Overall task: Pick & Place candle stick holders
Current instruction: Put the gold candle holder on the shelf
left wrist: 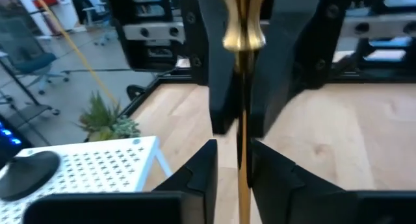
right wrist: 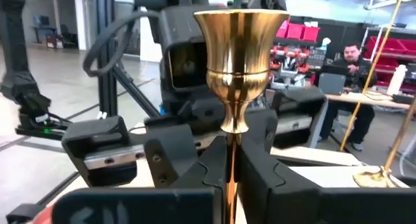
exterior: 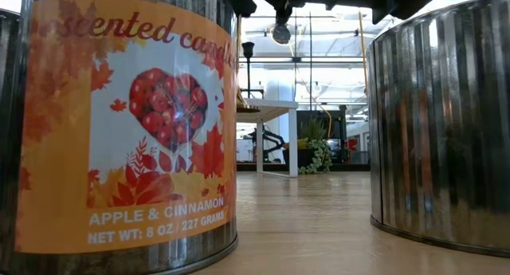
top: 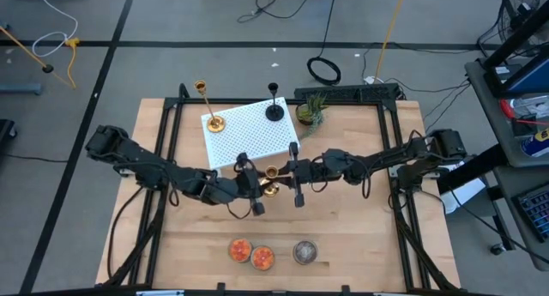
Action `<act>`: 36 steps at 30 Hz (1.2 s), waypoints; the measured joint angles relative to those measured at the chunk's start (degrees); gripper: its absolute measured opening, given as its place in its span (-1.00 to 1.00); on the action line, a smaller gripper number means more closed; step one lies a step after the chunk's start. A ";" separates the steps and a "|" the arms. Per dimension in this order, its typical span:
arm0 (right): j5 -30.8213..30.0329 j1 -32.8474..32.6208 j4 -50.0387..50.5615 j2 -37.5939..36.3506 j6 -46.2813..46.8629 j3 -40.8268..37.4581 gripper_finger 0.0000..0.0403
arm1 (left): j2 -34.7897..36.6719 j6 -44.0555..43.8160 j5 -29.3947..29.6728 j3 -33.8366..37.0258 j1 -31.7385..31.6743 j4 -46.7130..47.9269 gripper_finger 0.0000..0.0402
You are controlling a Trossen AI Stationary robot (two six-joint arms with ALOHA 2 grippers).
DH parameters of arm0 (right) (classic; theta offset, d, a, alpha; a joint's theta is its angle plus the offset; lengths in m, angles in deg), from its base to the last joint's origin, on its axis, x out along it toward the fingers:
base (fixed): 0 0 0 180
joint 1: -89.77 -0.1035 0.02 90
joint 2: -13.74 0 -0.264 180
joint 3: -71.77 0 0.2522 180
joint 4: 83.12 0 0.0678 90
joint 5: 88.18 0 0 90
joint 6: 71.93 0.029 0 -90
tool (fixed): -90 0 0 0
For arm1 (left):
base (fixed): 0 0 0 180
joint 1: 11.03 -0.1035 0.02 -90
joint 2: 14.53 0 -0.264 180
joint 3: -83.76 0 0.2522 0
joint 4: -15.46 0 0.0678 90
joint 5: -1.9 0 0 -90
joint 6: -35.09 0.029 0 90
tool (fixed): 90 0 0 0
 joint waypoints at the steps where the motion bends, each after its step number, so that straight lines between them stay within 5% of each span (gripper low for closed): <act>1: -0.05 0.00 0.34 0.02 -0.02 0.00 -0.94 | 0.00 -0.01 0.64 0.00 0.01 0.02 -0.54; 9: -7.56 0.46 2.09 -1.36 -0.54 0.00 -0.94 | 0.32 0.10 6.09 0.03 2.33 0.69 -0.30; 14: -13.59 0.42 6.71 -5.41 -1.92 0.00 -0.93 | 3.72 3.27 18.53 0.04 7.40 3.87 -0.27; 21: -13.08 0.37 2.71 -7.93 2.51 0.00 -0.93 | 10.28 3.45 36.03 0.07 14.49 9.47 -0.27; 26: -7.99 1.60 0.41 -7.43 6.68 2.27 -0.93 | 13.43 3.37 37.04 0.07 16.49 10.28 -0.27; 36: -7.25 8.13 21.95 3.84 0.54 26.62 -0.94 | 15.56 3.22 37.19 0.07 15.65 11.08 -0.27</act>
